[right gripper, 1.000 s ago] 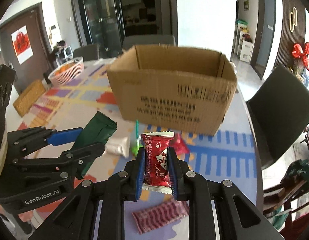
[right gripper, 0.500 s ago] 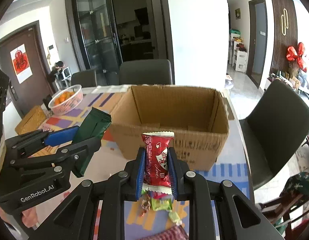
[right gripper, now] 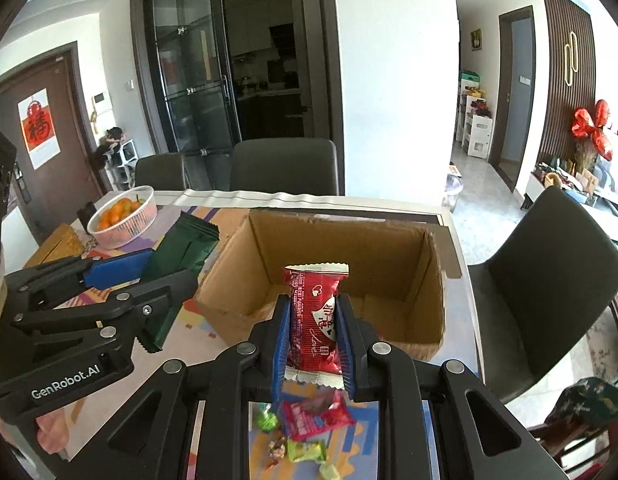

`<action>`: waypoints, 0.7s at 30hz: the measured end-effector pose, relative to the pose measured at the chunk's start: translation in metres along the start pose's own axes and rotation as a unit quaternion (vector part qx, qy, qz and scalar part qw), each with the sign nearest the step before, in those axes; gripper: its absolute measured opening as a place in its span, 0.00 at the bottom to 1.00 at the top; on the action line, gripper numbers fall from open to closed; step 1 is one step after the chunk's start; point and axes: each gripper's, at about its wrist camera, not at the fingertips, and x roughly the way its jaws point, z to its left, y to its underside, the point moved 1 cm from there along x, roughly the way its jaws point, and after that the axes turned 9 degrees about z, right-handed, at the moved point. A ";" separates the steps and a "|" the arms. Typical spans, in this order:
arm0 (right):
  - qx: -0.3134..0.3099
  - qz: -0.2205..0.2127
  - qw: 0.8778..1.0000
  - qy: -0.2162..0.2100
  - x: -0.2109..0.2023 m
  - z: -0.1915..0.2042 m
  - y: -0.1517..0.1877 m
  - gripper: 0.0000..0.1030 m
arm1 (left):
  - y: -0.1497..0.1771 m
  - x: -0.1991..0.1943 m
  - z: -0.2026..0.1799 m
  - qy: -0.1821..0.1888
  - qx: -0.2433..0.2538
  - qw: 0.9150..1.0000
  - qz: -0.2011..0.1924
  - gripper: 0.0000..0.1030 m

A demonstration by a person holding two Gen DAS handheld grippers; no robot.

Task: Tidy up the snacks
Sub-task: 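Carry both snacks over the cardboard box and open both tools to drop them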

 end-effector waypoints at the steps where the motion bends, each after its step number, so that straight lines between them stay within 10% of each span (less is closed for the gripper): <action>1: 0.000 0.001 1.000 0.002 0.003 -0.002 -0.004 0.22 | -0.004 0.004 0.002 0.002 -0.002 1.000 0.002 0.42; 21: 0.013 0.035 0.999 0.004 0.061 -0.029 -0.031 0.23 | -0.035 0.071 0.012 -0.022 0.002 0.999 0.047 0.53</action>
